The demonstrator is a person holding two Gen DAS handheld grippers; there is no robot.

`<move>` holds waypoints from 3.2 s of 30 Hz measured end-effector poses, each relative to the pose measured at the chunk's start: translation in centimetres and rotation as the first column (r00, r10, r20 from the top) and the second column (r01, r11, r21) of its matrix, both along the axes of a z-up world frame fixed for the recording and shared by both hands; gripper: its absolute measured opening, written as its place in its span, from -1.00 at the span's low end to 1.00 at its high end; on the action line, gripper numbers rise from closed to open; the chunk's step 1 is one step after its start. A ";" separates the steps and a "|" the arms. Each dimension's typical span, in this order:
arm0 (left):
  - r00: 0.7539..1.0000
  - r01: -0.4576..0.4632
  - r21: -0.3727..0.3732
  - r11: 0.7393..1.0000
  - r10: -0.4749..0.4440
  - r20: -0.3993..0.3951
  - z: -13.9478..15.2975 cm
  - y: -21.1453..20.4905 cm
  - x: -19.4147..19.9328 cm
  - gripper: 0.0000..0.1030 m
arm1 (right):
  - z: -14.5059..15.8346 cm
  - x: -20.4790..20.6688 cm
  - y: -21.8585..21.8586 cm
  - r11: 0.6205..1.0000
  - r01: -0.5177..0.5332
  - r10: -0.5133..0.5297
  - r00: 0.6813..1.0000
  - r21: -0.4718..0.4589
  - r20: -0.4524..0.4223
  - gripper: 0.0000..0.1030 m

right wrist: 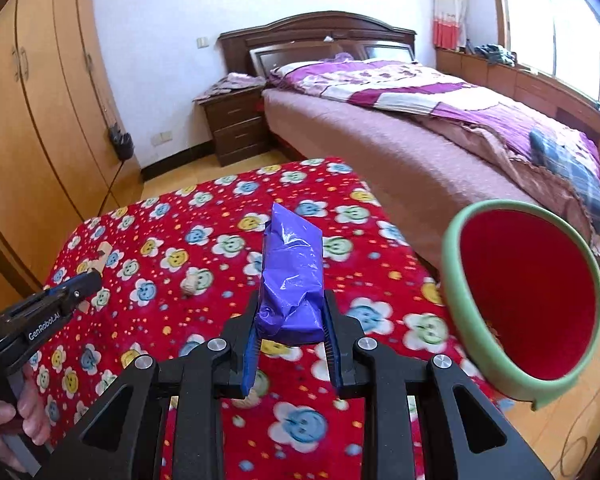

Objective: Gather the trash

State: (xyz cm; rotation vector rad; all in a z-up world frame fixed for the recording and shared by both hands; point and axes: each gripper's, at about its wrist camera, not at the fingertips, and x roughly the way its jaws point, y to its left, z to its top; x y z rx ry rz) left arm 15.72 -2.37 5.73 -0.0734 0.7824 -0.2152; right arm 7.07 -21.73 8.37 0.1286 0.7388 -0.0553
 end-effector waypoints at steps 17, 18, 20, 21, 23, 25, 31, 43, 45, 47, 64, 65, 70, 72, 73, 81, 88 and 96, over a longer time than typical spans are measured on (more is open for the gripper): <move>0.963 0.269 -0.018 0.963 -0.269 -0.009 2.4 -13.0 -3.7 -0.81 | 0.1 -5.3 -10.2 0.986 0.159 -0.161 0.986 0.044 0.045 -0.47; 0.959 0.284 -0.014 0.959 -0.284 -0.012 2.3 -13.8 -3.8 -0.81 | -0.1 -5.6 -10.9 0.984 0.172 -0.173 0.984 0.043 0.045 -0.47; 0.948 0.318 -0.006 0.948 -0.318 -0.019 2.2 -15.7 -4.0 -0.81 | -0.3 -5.9 -12.0 0.980 0.193 -0.195 0.980 0.044 0.044 -0.47; 0.943 0.332 -0.003 0.943 -0.332 -0.022 2.1 -16.5 -4.1 -0.81 | -0.5 -6.2 -12.7 0.978 0.205 -0.207 0.977 0.047 0.044 -0.47; 0.931 0.364 0.001 0.931 -0.364 -0.029 1.9 -18.3 -4.3 -0.81 | -0.8 -6.5 -13.8 0.973 0.227 -0.229 0.973 0.050 0.041 -0.47; 0.919 0.393 0.003 0.919 -0.393 -0.037 1.6 -20.0 -4.4 -0.81 | -1.1 -6.7 -15.1 0.966 0.251 -0.253 0.967 0.058 0.037 -0.47; 0.890 0.454 0.011 0.891 -0.453 -0.059 0.4 -24.2 -4.1 -0.81 | -2.5 -6.8 -18.5 0.947 0.310 -0.312 0.950 0.082 0.015 -0.47; 0.840 0.539 0.004 0.842 -0.537 -0.084 -1.6 -29.9 -3.1 -0.81 | -5.1 -7.2 -22.7 0.929 0.321 -0.325 0.946 0.183 -0.009 -0.39; 0.831 0.552 -0.004 0.834 -0.550 -0.080 -1.7 -30.5 -3.2 -0.81 | -5.1 -7.4 -22.8 0.929 0.314 -0.320 0.947 0.196 -0.001 -0.39; 0.826 0.560 -0.006 0.828 -0.559 -0.076 -1.7 -30.8 -3.3 -0.78 | -5.1 -7.5 -22.8 0.930 0.308 -0.317 0.949 0.202 0.008 -0.37; 0.893 0.447 0.010 0.895 -0.445 -0.062 0.7 -24.3 -5.5 -0.41 | -2.4 -9.5 -19.2 0.948 0.261 -0.276 0.959 0.185 0.065 0.22; 0.899 0.436 0.011 0.900 -0.435 -0.060 0.8 -23.7 -5.7 -0.41 | -2.2 -9.5 -18.9 0.949 0.256 -0.272 0.960 0.183 0.068 0.23; 0.926 0.376 0.008 0.927 -0.375 -0.044 1.7 -19.8 -7.0 -0.40 | -0.8 -10.1 -16.3 0.961 0.221 -0.238 0.967 0.166 0.093 0.25; 0.934 0.356 0.017 0.934 -0.356 -0.032 2.1 -18.5 -7.6 -0.40 | -0.1 -10.3 -15.2 0.966 0.207 -0.224 0.969 0.155 0.103 0.25; 0.938 0.346 0.021 0.938 -0.346 -0.024 2.3 -17.8 -8.0 -0.40 | 0.2 -10.5 -14.5 0.968 0.198 -0.216 0.970 0.151 0.111 0.25; 0.965 0.264 -0.003 0.965 -0.264 0.012 3.3 -12.9 -10.2 -0.35 | 2.1 -12.0 -10.3 0.984 0.131 -0.149 0.975 0.118 0.165 0.46; 0.983 0.180 -0.020 0.984 -0.179 0.029 3.5 -8.9 -11.9 -0.31 | 2.6 -13.3 -6.6 0.995 0.077 -0.089 0.979 0.067 0.186 0.52; 0.993 0.088 -0.011 0.996 -0.086 0.085 3.7 -5.4 -14.4 -0.31 | 2.7 -14.9 -3.7 0.998 0.032 -0.044 0.973 0.059 0.228 0.52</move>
